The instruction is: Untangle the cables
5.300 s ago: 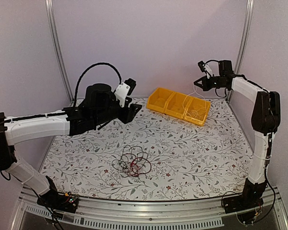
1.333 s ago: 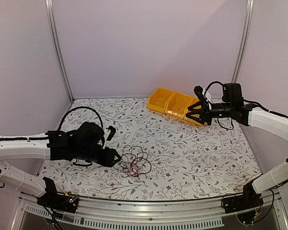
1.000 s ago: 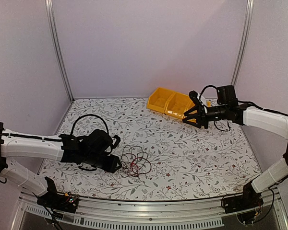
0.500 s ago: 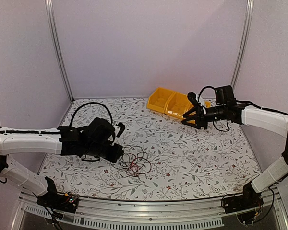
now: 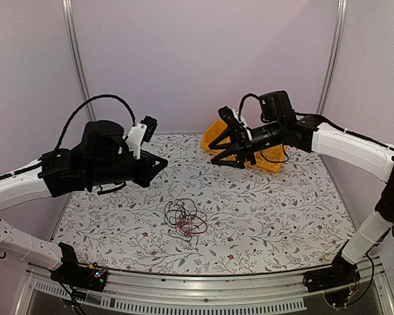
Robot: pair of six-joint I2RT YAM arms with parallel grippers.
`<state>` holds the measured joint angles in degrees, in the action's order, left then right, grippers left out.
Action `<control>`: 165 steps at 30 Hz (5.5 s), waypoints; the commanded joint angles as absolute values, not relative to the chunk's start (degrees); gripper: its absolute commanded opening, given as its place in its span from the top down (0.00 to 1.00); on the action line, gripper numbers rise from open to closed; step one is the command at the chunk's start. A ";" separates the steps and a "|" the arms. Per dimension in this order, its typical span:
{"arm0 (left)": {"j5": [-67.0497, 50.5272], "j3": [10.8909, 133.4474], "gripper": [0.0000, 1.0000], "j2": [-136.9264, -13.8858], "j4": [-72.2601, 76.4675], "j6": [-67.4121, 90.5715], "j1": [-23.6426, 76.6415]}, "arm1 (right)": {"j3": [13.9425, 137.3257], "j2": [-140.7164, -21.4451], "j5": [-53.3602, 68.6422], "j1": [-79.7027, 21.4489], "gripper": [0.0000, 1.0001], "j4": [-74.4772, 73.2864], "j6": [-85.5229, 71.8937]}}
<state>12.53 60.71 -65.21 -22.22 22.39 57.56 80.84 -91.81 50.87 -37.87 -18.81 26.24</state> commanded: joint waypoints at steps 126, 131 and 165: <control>11.96 33.25 0.63 -103.04 50.86 23.31 65.91 | 110.57 -89.76 26.15 -41.48 1.00 -39.55 33.14; 12.04 36.19 0.78 -108.28 54.53 23.49 65.62 | 110.48 -89.57 25.23 -41.48 1.00 -39.53 33.22; 12.90 33.14 0.80 -98.62 50.01 24.19 63.40 | 108.94 -86.04 19.92 -26.42 1.00 -31.07 34.24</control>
<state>11.14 31.70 -105.38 55.79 27.75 63.00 113.54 -88.40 19.97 -28.75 -34.81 34.72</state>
